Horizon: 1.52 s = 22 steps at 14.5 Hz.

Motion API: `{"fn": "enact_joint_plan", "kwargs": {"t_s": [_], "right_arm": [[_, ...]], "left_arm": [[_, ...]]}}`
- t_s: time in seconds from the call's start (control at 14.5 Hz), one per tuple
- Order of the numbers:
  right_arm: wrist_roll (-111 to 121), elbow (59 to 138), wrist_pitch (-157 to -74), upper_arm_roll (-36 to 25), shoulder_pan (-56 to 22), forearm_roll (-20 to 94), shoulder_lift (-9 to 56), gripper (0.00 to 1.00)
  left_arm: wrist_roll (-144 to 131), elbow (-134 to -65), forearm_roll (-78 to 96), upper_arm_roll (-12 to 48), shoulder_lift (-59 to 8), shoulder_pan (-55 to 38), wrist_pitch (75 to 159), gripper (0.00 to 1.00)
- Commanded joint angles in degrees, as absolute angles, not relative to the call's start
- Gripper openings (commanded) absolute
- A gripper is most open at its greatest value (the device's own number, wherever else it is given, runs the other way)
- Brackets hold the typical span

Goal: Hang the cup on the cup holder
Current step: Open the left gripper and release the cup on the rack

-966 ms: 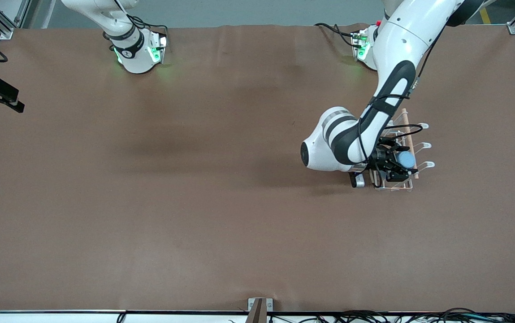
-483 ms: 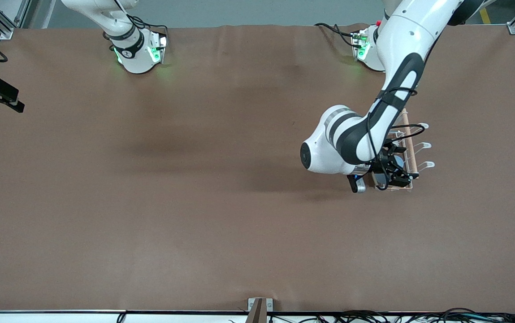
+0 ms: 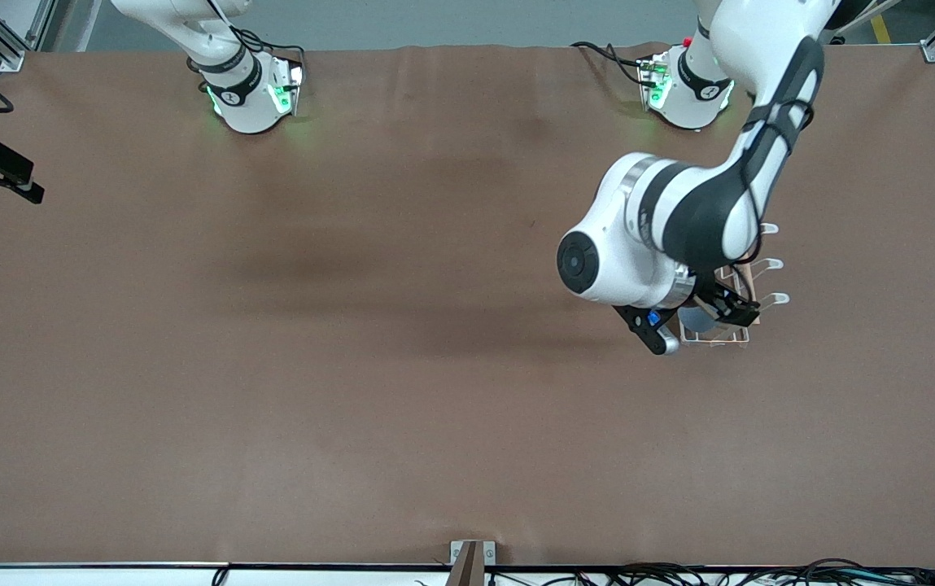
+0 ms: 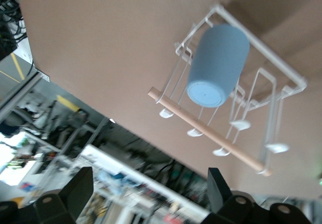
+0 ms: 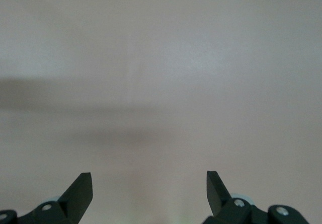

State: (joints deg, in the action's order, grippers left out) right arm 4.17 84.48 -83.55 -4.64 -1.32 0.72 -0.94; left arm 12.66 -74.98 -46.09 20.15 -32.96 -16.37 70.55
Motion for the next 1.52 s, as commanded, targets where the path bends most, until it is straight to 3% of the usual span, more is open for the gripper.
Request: {"fn": "enact_joint_plan", "kwargs": {"t_s": [0.0,0.48,1.31,1.45], "right_arm": [[3.9,84.3,-83.1,-4.9,-1.1,0.0,-0.9,1.0],[3.4,84.3,-83.1,-4.9,-1.2,0.0,-0.8,1.0],[3.2,84.2,-83.0,-4.8,-1.5,0.1,-0.9,1.0],[3.2,84.2,-83.0,-4.8,-1.5,0.1,-0.9,1.0]], "left_arm": [[6.5,-72.2,-41.9,20.8,-30.9,-15.5,72.8,1.0],[-2.2,-72.2,-16.5,20.8,-18.1,-3.2,80.5,1.0],[-8.4,-72.2,-7.0,19.2,-13.4,2.1,80.7,1.0],[-8.5,-73.7,-3.8,18.2,-10.0,3.3,81.0,1.0]]}}
